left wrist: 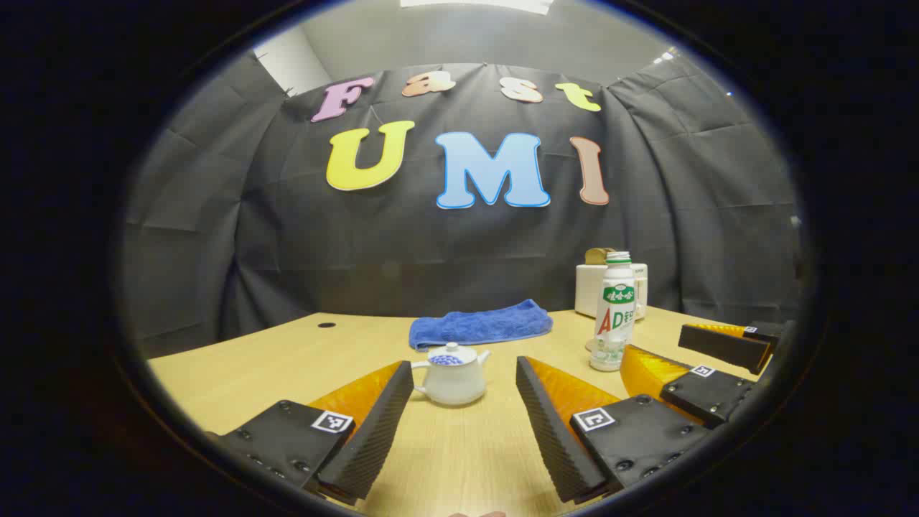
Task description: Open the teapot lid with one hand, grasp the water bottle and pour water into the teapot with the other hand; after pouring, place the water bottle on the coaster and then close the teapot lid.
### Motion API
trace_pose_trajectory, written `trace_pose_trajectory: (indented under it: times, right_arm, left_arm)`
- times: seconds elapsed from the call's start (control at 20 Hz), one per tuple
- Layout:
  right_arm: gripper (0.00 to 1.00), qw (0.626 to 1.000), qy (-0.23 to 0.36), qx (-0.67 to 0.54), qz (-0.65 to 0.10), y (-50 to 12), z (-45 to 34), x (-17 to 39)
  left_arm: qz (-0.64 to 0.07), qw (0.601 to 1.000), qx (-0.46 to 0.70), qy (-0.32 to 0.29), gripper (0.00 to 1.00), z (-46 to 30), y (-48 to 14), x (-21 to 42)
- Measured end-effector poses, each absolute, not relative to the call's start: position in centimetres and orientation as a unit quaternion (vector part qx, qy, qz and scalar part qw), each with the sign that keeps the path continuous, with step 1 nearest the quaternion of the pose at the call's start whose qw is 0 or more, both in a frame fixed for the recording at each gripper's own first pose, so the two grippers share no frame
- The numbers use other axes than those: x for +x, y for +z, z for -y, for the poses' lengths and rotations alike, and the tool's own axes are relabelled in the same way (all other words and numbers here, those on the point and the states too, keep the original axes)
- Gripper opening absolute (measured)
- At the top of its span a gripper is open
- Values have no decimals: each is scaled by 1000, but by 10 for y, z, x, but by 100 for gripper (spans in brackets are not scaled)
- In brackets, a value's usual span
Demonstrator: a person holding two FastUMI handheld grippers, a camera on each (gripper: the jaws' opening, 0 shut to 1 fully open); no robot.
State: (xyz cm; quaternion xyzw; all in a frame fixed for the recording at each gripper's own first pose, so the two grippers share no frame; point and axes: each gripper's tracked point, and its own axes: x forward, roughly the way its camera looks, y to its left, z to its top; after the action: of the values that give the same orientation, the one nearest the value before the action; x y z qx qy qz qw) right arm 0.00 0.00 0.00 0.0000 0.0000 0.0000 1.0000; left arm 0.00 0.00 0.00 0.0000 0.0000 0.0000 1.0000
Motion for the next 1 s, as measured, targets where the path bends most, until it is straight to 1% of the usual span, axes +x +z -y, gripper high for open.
trace_pose_trajectory:
  times: [0.6, 1.0]
  right_arm:
    - [96, 1000, -2, 0, 0, 0, 0, 0]
    - [96, 1000, 2, 0, 0, 0, -1, 0]
  left_arm:
    - [0, 1000, 0, 7, 99, -2, 0, 1]
    - [0, 1000, 0, 0, 99, 0, 0, 0]
